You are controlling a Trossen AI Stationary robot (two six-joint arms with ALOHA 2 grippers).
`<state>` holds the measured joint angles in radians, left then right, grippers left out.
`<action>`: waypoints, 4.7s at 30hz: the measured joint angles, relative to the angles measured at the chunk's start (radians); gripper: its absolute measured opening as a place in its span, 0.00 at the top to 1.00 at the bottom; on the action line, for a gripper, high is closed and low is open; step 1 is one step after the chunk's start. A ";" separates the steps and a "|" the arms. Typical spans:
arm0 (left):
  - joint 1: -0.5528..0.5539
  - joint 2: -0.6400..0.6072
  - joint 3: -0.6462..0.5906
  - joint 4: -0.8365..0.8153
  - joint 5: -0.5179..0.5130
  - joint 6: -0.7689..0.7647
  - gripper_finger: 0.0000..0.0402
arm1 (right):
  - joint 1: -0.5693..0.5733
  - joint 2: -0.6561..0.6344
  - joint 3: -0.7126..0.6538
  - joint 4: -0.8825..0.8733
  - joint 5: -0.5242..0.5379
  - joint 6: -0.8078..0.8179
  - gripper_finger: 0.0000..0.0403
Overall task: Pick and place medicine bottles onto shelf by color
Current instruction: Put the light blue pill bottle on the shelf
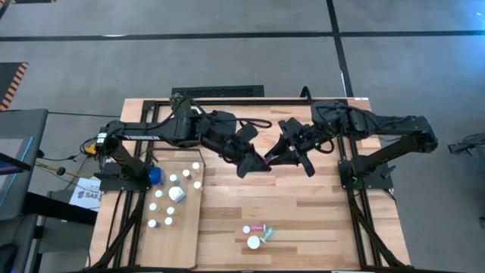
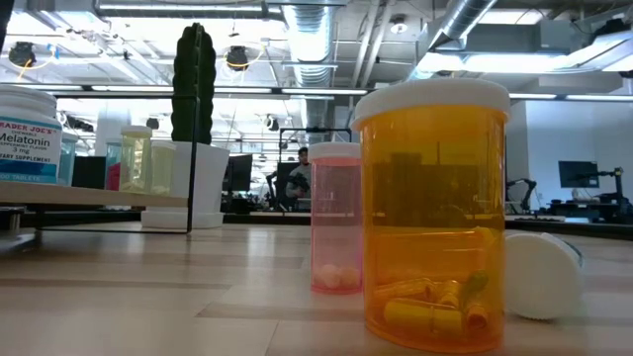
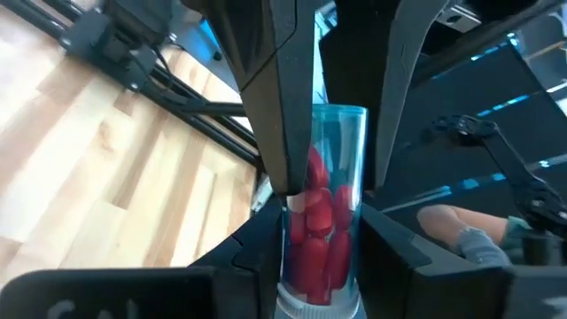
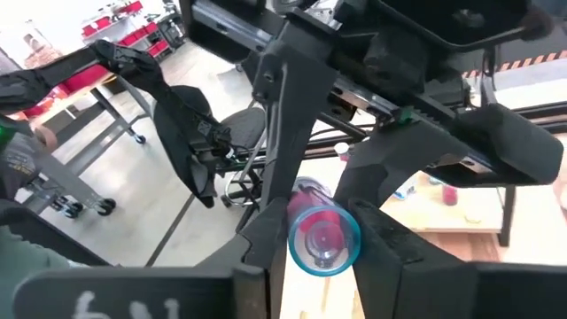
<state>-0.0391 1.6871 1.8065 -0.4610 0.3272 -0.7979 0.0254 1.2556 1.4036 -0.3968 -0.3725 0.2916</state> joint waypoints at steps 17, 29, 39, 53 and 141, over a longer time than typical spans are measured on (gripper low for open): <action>0.003 0.000 0.000 0.285 -0.400 0.663 0.50 | -0.155 -0.190 0.000 -0.170 0.028 0.016 0.72; -0.014 0.000 0.000 0.362 -0.648 1.274 0.50 | -0.259 -0.283 0.000 -0.098 0.060 0.187 0.72; -0.021 0.000 0.000 0.435 -0.646 1.310 0.50 | -0.256 -0.263 0.000 0.013 0.059 0.235 0.72; -0.021 0.000 0.000 0.429 -0.647 1.350 0.50 | -0.254 -0.218 0.000 0.102 0.057 0.259 0.72; -0.031 0.000 0.000 0.423 -0.596 1.048 0.77 | -0.320 -0.279 0.000 -0.095 -0.101 0.231 0.38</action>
<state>-0.0705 1.6868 1.8065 -0.0385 -0.2690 0.2500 -0.2945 0.9769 1.4033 -0.4914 -0.4730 0.5228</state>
